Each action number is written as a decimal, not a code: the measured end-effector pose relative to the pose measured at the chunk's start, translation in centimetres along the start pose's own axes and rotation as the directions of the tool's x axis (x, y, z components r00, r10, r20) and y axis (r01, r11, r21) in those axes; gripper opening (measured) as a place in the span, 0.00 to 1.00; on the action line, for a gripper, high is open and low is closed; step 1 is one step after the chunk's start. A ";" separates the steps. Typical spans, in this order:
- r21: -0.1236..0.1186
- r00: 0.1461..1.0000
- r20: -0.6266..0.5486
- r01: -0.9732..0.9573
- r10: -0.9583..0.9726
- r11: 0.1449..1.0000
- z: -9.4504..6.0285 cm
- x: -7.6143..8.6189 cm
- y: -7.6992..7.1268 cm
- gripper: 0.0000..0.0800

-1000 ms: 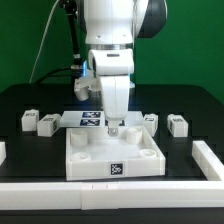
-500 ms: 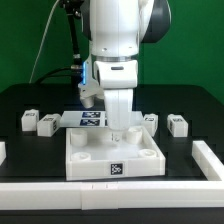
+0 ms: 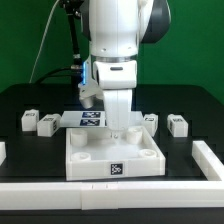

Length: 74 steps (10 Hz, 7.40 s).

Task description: Assemble one leg

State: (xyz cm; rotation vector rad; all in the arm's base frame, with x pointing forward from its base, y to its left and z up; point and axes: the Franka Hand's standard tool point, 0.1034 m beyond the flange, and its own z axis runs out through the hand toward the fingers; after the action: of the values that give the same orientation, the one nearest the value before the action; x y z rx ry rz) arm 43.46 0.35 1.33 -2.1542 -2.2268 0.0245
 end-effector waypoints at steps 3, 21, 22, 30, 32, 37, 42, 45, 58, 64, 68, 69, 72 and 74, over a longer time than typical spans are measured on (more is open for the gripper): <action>-0.003 1.000 0.000 -0.001 0.001 1.000 0.0 0.0 0.1 0.07; -0.017 0.993 -0.019 -0.119 0.119 0.993 -0.1 8.0 4.5 0.07; -0.018 0.993 -0.020 -0.120 0.120 0.993 -0.1 8.0 4.5 0.07; -0.015 0.992 -0.019 -0.123 0.123 0.992 0.0 7.8 4.4 0.80; -0.022 0.991 -0.019 -0.136 0.135 0.991 -0.5 7.8 4.5 0.81; -0.059 0.972 -0.014 -0.236 0.236 0.970 -4.1 8.3 2.6 0.81; -0.047 0.874 -0.033 -0.485 0.484 0.873 -4.0 8.4 2.5 0.81; -0.003 0.536 -0.047 -0.844 0.843 0.537 -3.4 10.2 0.9 0.81; 0.017 0.098 0.498 -0.995 0.862 0.103 -2.6 13.1 -2.6 0.81; 0.018 0.094 0.768 -0.992 0.634 0.126 -1.0 14.8 -3.3 0.81; 0.018 0.096 0.763 -0.992 0.640 0.127 0.3 14.9 -3.9 0.81; 0.011 0.087 0.769 -0.992 0.634 0.123 0.6 14.8 -4.6 0.81; -0.018 0.048 0.781 -0.995 0.622 0.100 1.2 14.6 -5.1 0.70; -0.019 0.047 0.781 -0.995 0.623 0.099 1.2 14.5 -5.1 0.53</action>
Offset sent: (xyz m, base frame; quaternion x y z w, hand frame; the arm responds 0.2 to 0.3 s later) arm 0.0000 0.0000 0.0000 0.0000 0.0000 0.0000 1.0000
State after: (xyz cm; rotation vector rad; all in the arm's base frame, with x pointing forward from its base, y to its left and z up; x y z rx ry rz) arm 37.85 14.70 0.59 -2.8479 -0.1929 1.4397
